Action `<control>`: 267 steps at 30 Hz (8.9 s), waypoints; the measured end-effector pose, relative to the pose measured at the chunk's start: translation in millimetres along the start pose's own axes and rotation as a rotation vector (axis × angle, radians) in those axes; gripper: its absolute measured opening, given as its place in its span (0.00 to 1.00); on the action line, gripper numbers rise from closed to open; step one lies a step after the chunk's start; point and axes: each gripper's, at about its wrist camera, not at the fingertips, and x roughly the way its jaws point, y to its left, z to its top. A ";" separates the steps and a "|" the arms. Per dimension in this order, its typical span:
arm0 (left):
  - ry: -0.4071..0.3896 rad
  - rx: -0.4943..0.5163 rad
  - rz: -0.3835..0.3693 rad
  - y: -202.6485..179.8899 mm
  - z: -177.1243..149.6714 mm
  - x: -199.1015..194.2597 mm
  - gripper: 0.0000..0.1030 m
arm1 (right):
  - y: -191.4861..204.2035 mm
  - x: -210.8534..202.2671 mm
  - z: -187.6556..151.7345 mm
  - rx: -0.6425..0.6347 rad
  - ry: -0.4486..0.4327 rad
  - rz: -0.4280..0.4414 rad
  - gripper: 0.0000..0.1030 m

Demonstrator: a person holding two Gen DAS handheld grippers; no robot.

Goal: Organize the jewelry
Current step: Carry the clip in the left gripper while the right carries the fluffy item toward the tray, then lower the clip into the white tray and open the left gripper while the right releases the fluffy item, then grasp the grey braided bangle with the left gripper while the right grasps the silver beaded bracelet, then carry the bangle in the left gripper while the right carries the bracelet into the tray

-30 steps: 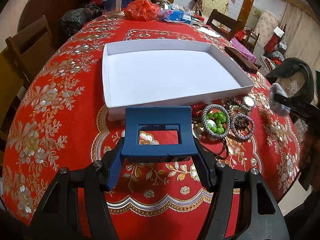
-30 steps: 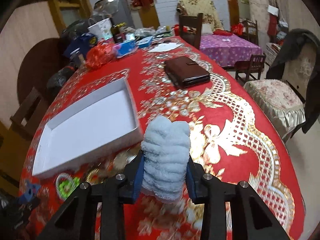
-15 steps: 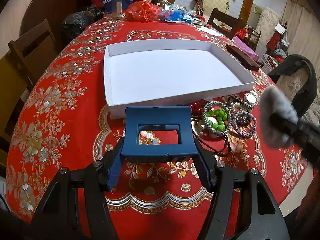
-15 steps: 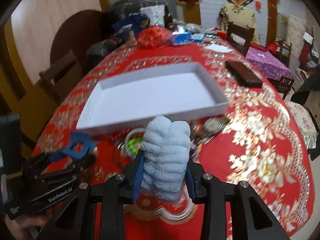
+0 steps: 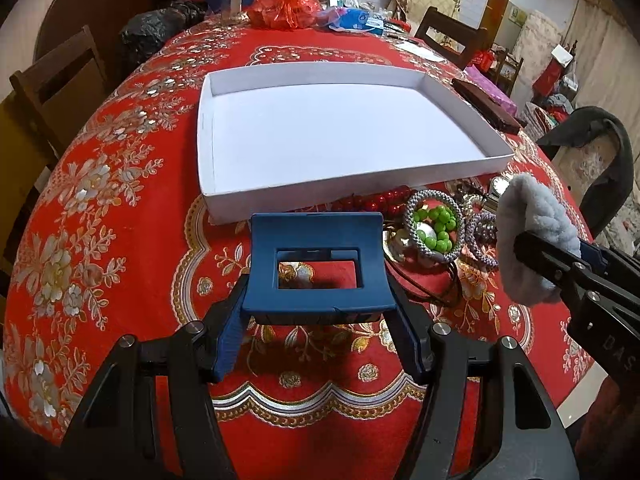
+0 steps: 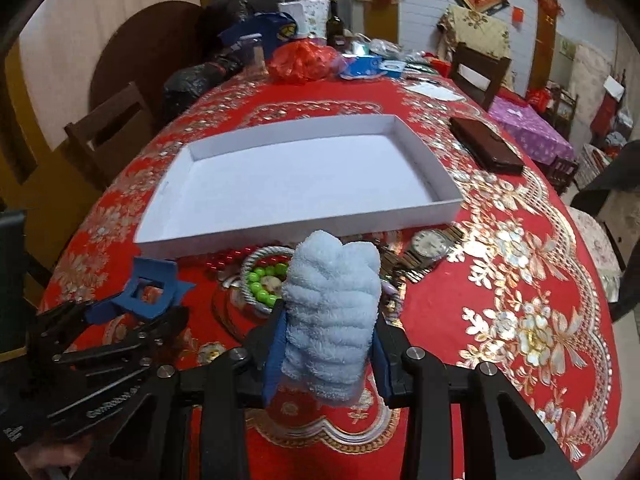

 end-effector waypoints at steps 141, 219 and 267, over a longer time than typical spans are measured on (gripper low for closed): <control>0.032 0.134 -0.275 -39.0 41.9 40.2 0.06 | -99.6 21.0 -0.8 0.042 0.111 -0.042 0.55; -0.010 -0.003 -0.226 -5.2 52.9 6.5 0.06 | -49.6 5.7 10.0 -0.127 -0.085 0.098 0.07; -0.015 -0.086 -0.126 45.3 194.0 108.9 0.06 | -44.5 133.7 133.9 0.078 0.004 0.135 0.07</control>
